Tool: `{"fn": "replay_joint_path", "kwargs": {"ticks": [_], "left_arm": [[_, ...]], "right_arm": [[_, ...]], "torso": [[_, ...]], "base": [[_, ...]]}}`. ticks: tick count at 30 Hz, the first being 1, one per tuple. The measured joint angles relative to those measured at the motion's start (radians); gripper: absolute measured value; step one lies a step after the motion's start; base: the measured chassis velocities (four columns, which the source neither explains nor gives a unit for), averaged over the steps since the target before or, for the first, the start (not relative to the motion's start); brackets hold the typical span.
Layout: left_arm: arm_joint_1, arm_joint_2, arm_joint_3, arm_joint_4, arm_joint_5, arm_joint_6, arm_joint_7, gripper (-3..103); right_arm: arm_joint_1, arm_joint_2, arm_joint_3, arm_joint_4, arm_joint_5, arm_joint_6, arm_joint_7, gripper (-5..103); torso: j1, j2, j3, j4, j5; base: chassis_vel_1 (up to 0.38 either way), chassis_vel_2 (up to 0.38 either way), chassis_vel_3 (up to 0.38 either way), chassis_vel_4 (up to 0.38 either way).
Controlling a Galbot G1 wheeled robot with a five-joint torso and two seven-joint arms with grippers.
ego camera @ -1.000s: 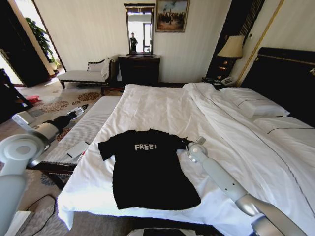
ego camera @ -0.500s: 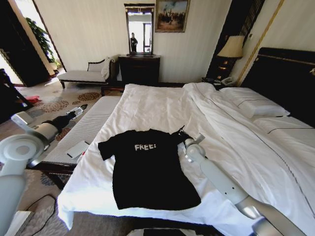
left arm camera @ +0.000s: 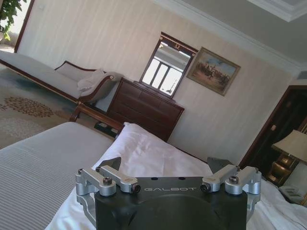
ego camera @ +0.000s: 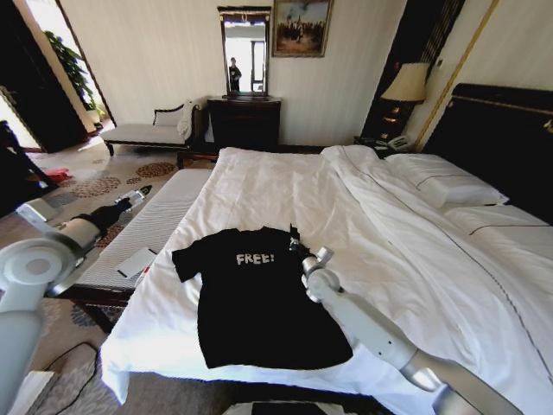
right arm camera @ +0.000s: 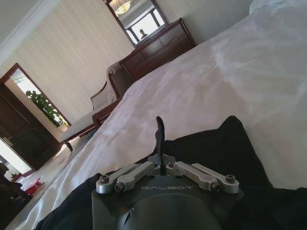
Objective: Fold the clothes on the bed.
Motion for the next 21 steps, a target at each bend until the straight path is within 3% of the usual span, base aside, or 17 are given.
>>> {"fn": "replay_joint_path", "kwargs": {"ticks": [5,8,11,15,17,21], "left_arm": [[0.014,0.000,-0.012,0.015,0.012,0.000,0.016,100],[0.017,-0.009,-0.009,0.037,0.029,0.000,0.022,100],[0.015,-0.016,0.000,0.047,0.034,0.000,0.022,100],[-0.002,-0.035,0.026,0.056,0.047,0.000,0.022,100],[-0.005,-0.037,0.031,0.058,0.049,-0.001,0.022,100],[-0.008,-0.045,0.048,0.095,0.071,0.013,0.023,100]], "right_arm": [[0.001,0.053,-0.027,-0.019,-0.019,-0.010,0.022,-2],[-0.017,0.047,-0.032,0.000,-0.025,-0.010,0.023,14],[-0.029,0.035,-0.032,0.012,-0.037,-0.009,0.021,19],[-0.044,0.004,-0.012,0.012,-0.056,-0.006,0.018,41],[-0.046,-0.001,-0.006,0.013,-0.055,-0.006,0.018,41],[-0.053,-0.025,0.051,0.035,-0.037,-0.001,0.027,57]], "torso": [[0.000,0.000,0.000,0.0001,0.0000],[0.000,0.000,0.000,-0.0001,0.0000],[0.000,0.000,0.000,-0.0002,0.0000],[0.000,0.000,0.000,-0.0004,0.0002],[0.000,0.000,0.000,-0.0003,0.0003],[0.000,0.000,0.000,-0.0005,0.0004]], "base": [[0.000,0.000,0.000,0.000],[0.000,0.000,0.000,0.000],[0.000,0.000,0.000,0.000],[0.000,0.000,0.000,0.000],[0.000,0.000,0.000,0.000],[0.000,0.000,0.000,0.000]]}}
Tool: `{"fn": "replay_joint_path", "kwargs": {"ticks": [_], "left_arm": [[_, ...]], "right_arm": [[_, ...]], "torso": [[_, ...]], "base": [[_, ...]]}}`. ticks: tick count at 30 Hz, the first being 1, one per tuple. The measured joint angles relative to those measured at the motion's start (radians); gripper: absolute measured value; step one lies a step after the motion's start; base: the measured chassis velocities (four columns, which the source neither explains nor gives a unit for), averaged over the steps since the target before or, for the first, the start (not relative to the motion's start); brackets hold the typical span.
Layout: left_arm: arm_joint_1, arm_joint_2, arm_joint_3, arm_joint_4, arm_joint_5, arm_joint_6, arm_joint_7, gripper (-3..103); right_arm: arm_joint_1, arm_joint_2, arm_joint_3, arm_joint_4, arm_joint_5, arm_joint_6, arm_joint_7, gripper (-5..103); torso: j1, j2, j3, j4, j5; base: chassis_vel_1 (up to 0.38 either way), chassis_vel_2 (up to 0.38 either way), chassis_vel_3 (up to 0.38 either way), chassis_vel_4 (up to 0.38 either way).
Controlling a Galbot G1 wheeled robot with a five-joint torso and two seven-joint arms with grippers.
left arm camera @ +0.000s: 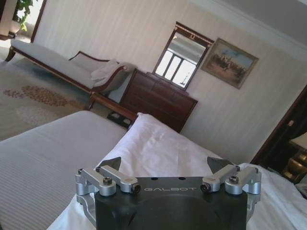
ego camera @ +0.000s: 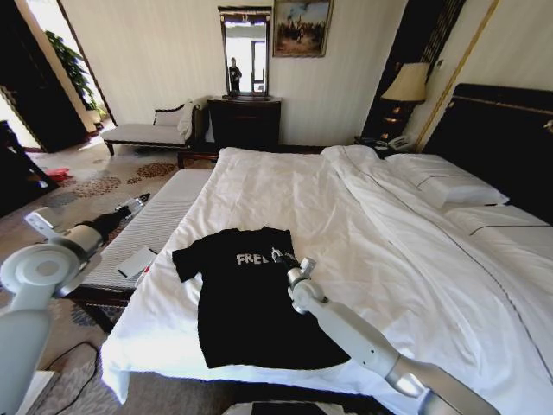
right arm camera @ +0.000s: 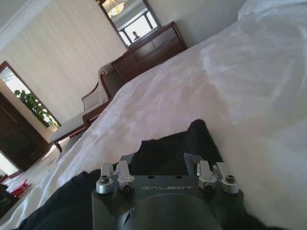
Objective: Fold the clothes on the bed.
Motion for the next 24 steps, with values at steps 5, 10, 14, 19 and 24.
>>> {"fn": "replay_joint_path", "kwargs": {"ticks": [5,10,14,19,24], "left_arm": [[0.097,-0.047,-0.004,0.074,0.020,0.033,0.018,100],[0.169,-0.158,0.026,0.166,0.020,0.050,0.049,100],[0.132,-0.217,0.061,0.265,0.019,0.042,0.082,100],[0.084,-0.250,0.104,0.344,0.014,0.022,0.134,100],[0.064,-0.270,0.117,0.388,0.016,0.012,0.165,100]], "right_arm": [[-0.007,-0.033,0.087,0.017,0.013,0.002,0.011,79],[-0.017,-0.070,0.146,0.022,0.027,0.000,0.014,95],[-0.028,-0.089,0.167,0.035,0.036,-0.004,0.025,100],[-0.046,-0.099,0.184,0.045,0.037,-0.007,0.044,100],[-0.051,-0.100,0.190,0.042,0.037,-0.015,0.060,100]], "torso": [[0.000,0.000,0.000,0.0006,-0.0003],[0.000,0.000,0.000,0.0006,-0.0005],[0.000,0.000,0.000,0.0001,-0.0003],[0.000,0.000,0.000,0.0000,-0.0001],[0.000,0.000,0.000,0.0005,-0.0001]], "base": [[0.000,0.000,0.000,0.000],[0.000,0.000,0.000,0.000],[0.000,0.000,0.000,0.000],[0.000,0.000,0.000,0.000],[0.000,0.000,0.000,0.000]]}}
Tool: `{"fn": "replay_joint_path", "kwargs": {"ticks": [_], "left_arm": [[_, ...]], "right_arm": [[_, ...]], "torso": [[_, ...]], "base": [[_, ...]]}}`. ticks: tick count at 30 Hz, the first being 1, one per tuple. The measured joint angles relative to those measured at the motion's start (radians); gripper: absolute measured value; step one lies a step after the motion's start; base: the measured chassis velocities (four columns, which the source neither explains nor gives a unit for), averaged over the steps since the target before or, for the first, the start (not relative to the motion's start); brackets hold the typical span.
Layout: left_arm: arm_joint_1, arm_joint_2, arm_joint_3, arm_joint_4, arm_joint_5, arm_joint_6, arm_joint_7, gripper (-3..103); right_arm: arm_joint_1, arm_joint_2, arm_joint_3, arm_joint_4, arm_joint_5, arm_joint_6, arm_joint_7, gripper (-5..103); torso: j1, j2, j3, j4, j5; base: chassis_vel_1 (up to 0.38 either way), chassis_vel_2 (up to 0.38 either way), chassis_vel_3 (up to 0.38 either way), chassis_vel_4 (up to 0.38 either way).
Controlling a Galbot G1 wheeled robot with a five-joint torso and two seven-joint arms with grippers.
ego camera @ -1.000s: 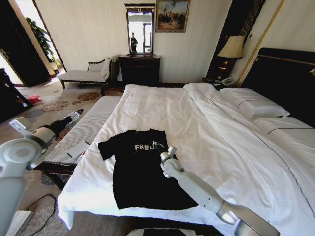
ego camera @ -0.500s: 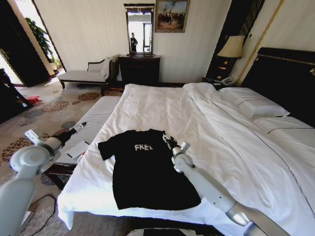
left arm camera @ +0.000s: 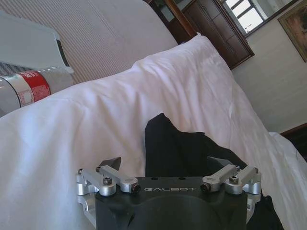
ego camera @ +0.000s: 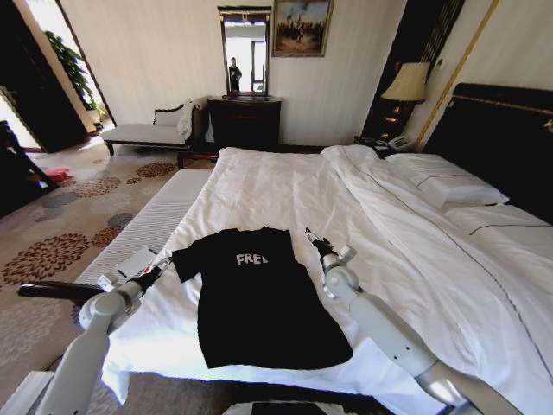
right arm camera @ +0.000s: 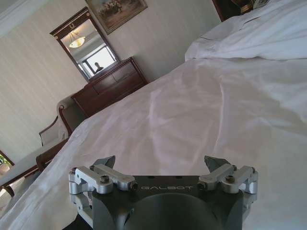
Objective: Fold the clothes on the bed.
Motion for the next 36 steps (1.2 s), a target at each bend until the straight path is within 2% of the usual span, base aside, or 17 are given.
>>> {"fn": "replay_joint_path", "kwargs": {"ticks": [3,7,10,13,15,16,18,21,25,27,31,33,34,36], "left_arm": [[-0.008,-0.006,0.005,0.014,0.002,-0.005,0.008,103],[-0.020,-0.013,0.015,0.031,0.007,-0.008,0.015,100],[-0.027,-0.020,0.025,0.042,0.031,-0.023,0.030,86],[-0.028,-0.027,0.031,0.045,0.043,-0.028,0.040,81],[-0.028,-0.033,0.034,0.046,0.050,-0.029,0.047,69],[-0.028,-0.033,0.034,0.046,0.050,-0.029,0.047,69],[-0.028,-0.037,0.036,0.046,0.058,-0.030,0.053,58],[-0.028,-0.039,0.036,0.040,0.060,-0.030,0.054,53],[-0.022,-0.038,0.033,0.029,0.064,-0.031,0.056,30],[-0.020,-0.037,0.032,0.027,0.066,-0.033,0.058,30],[-0.015,-0.031,0.022,0.021,0.081,-0.043,0.071,8],[-0.014,-0.029,0.019,0.020,0.082,-0.045,0.073,8],[-0.013,-0.027,0.015,0.019,0.083,-0.046,0.075,3],[-0.011,-0.022,0.008,0.018,0.083,-0.046,0.076,0]], "right_arm": [[0.000,0.001,0.003,-0.007,0.000,-0.002,0.002,100],[0.001,0.008,0.004,-0.017,0.000,-0.005,0.006,100],[0.003,0.015,0.004,-0.023,0.000,-0.006,0.008,100],[0.003,0.020,0.003,-0.029,0.000,-0.006,0.009,100],[0.004,0.022,0.002,-0.033,0.000,-0.007,0.009,100],[0.004,0.022,0.002,-0.033,0.000,-0.007,0.009,100],[0.004,0.022,0.002,-0.033,0.000,-0.007,0.010,100],[0.004,0.022,0.003,-0.034,0.000,-0.007,0.011,100],[-0.005,0.020,0.010,-0.034,-0.001,-0.008,0.021,100],[-0.007,0.019,0.012,-0.034,-0.001,-0.008,0.022,100],[-0.013,0.016,0.019,-0.032,-0.001,-0.008,0.027,100],[-0.014,0.015,0.020,-0.031,-0.002,-0.008,0.028,100],[-0.017,0.015,0.021,-0.030,-0.002,-0.008,0.028,100],[-0.021,0.015,0.023,-0.028,-0.002,-0.008,0.029,100]], "torso": [[0.000,0.000,0.000,0.0001,0.0000],[0.000,0.000,0.000,-0.0002,0.0000],[0.000,0.000,0.000,-0.0002,-0.0001],[0.000,0.000,0.000,-0.0001,-0.0001],[0.000,0.000,0.000,-0.0001,-0.0001],[0.000,0.000,0.000,-0.0001,-0.0001],[0.000,0.000,0.000,-0.0002,-0.0002],[0.000,0.000,0.000,-0.0002,-0.0002],[0.000,0.000,0.000,-0.0001,-0.0002],[0.000,0.000,0.000,-0.0002,-0.0001],[0.000,0.000,0.000,-0.0002,-0.0002],[0.000,0.000,0.000,-0.0003,-0.0002],[0.000,0.000,0.000,-0.0002,-0.0003],[0.000,0.000,0.000,-0.0002,-0.0002]], "base": [[0.000,0.000,0.000,0.000],[0.000,0.000,0.000,0.000],[0.000,0.000,0.000,0.000],[0.000,0.000,0.000,0.000],[0.000,0.000,0.000,0.000],[0.000,0.000,0.000,0.000],[0.000,0.000,0.000,0.000],[0.000,0.000,0.000,0.000],[0.000,0.000,0.000,0.000],[0.000,0.000,0.000,0.000],[0.000,0.000,0.000,0.000],[0.000,0.000,0.000,0.000],[0.000,0.000,0.000,0.000],[0.000,0.000,0.000,0.000]]}}
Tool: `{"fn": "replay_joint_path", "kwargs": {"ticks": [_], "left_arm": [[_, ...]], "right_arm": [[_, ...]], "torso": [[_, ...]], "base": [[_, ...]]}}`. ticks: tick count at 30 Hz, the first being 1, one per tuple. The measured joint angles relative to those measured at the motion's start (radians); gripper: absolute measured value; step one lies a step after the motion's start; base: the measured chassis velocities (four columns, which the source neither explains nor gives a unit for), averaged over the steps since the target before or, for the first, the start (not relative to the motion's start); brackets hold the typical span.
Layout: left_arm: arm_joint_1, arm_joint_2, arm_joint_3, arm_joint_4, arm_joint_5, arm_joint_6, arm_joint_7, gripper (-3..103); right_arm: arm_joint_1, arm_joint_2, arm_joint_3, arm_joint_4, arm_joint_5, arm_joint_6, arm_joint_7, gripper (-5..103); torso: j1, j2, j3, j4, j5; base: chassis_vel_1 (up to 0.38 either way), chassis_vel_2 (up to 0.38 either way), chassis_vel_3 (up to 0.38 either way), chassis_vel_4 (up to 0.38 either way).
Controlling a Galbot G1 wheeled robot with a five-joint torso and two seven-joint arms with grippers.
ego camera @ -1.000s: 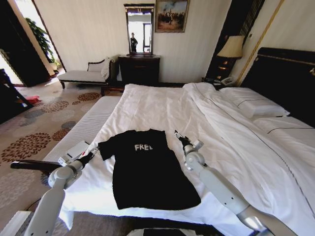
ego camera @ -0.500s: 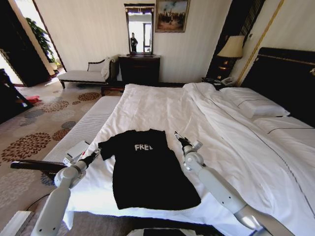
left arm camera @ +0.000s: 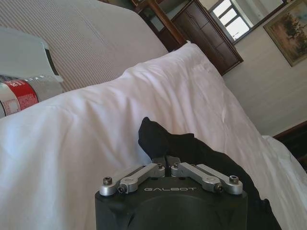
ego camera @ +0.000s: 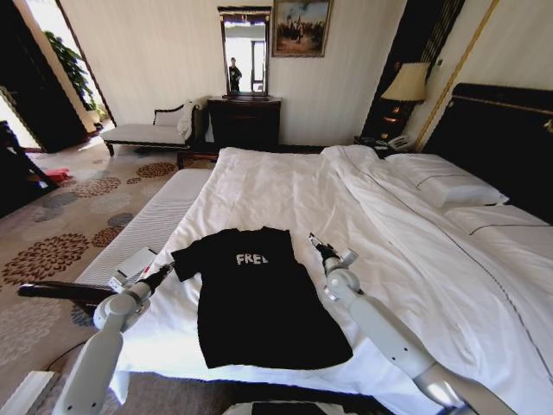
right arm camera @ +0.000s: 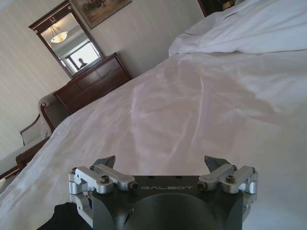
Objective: Fold the clothes on the bed.
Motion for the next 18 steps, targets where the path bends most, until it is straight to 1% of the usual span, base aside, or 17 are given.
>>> {"fn": "replay_joint_path", "kwargs": {"ticks": [6,9,10,11,12,13,16,17,18], "left_arm": [[0.004,0.020,-0.017,-0.002,-0.002,-0.001,0.000,0],[0.016,0.027,-0.015,-0.003,0.028,-0.001,-0.001,0],[0.021,0.026,-0.015,-0.003,0.040,-0.001,-0.002,6],[0.021,0.026,-0.015,-0.003,0.040,-0.001,-0.002,6],[0.023,0.024,-0.015,-0.005,0.044,0.000,-0.002,11],[0.026,0.022,-0.018,-0.008,0.048,0.002,-0.002,11],[0.035,0.023,-0.038,-0.022,0.052,0.005,0.001,26],[0.035,0.023,-0.038,-0.022,0.052,0.005,0.001,26],[0.041,0.028,-0.048,-0.028,0.053,0.005,0.010,32]], "right_arm": [[-0.009,-0.001,0.005,0.002,-0.002,0.000,0.000,100],[-0.011,-0.002,0.007,0.003,-0.002,0.000,0.000,100],[-0.012,-0.003,0.008,0.004,-0.003,0.000,0.001,100],[-0.012,-0.003,0.008,0.004,-0.003,0.000,0.001,100],[-0.012,-0.003,0.009,0.004,-0.003,0.000,0.001,100],[-0.014,-0.003,0.010,0.005,-0.003,0.000,0.001,100],[-0.021,-0.005,0.015,0.008,-0.004,0.000,0.001,100],[-0.021,-0.005,0.015,0.008,-0.004,0.000,0.001,100],[-0.025,-0.007,0.018,0.008,-0.006,0.000,0.001,100]], "torso": [[0.000,0.000,0.000,-0.0001,0.0000],[0.000,0.000,0.000,0.0000,0.0000],[0.000,0.000,0.000,0.0003,0.0000],[0.000,0.000,0.000,0.0003,0.0000],[0.000,0.000,0.000,0.0004,0.0001],[0.000,0.000,0.000,0.0004,0.0000],[0.000,0.000,0.000,0.0001,0.0000],[0.000,0.000,0.000,0.0001,0.0000],[0.000,0.000,0.000,0.0001,0.0000]], "base": [[0.000,0.000,0.000,0.000],[0.000,0.000,0.000,0.000],[0.000,0.000,0.000,0.000],[0.000,0.000,0.000,0.000],[0.000,0.000,0.000,0.000],[0.000,0.000,0.000,0.000],[0.000,0.000,0.000,0.000],[0.000,0.000,0.000,0.000],[0.000,0.000,0.000,0.000]]}}
